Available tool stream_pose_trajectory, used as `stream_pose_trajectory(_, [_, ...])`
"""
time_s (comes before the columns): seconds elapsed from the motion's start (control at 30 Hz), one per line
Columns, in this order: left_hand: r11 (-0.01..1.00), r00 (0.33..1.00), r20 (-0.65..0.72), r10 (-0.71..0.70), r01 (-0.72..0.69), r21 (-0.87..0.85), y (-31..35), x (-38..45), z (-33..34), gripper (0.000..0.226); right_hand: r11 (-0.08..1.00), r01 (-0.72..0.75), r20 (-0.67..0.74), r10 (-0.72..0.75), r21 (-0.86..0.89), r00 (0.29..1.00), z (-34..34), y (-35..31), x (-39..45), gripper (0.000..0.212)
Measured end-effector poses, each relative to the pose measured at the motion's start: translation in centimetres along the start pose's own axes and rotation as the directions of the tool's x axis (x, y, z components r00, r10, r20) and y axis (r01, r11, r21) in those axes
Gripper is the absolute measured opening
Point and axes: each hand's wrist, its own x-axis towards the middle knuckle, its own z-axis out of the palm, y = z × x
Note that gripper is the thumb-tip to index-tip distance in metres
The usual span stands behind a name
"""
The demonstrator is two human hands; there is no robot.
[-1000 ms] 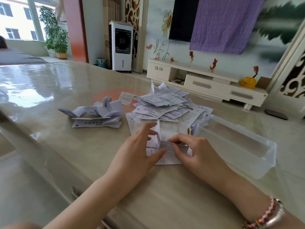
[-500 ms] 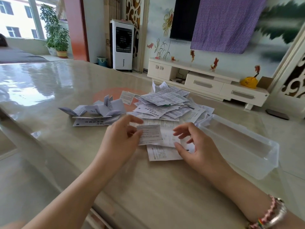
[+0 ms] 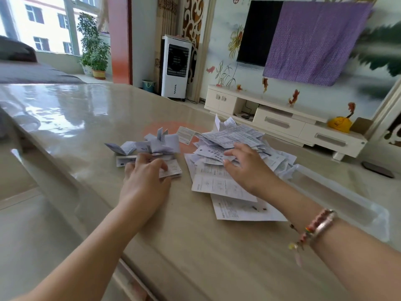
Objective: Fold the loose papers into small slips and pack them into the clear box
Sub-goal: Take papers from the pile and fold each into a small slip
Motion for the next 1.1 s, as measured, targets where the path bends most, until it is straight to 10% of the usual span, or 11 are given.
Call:
stream_pose_trajectory(0.27, [0.991, 0.989, -0.070, 0.127, -0.123, 0.056, 0.5, 0.0, 0.0, 0.029, 0.988, -0.052, 0.145, 0.073, -0.146, 0.987, 2.3, 1.3, 5.4, 0.047])
stream_pose_trajectory(0.6, [0.956, 0.941, -0.184, 0.283, -0.291, -0.019, 2.7, -1.8, 0.6, 0.036, 0.982, 0.160, 0.024, -0.163, 0.105, 0.986, -0.4, 2.2, -1.9, 0.036])
stream_pose_trajectory(0.93, [0.937, 0.925, -0.171, 0.338, -0.349, -0.032, 2.4, -1.4, 1.3, 0.026, 0.986, -0.020, 0.177, 0.049, -0.165, 0.983, 2.7, 1.9, 6.2, 0.047])
stream_pose_trajectory(1.1, [0.905, 0.927, -0.143, 0.348, -0.372, -0.209, 2.9, -0.2, 1.0, 0.027, 0.992, -0.002, 0.072, -0.007, 0.123, 0.997, 1.8, 1.8, 4.1, 0.035])
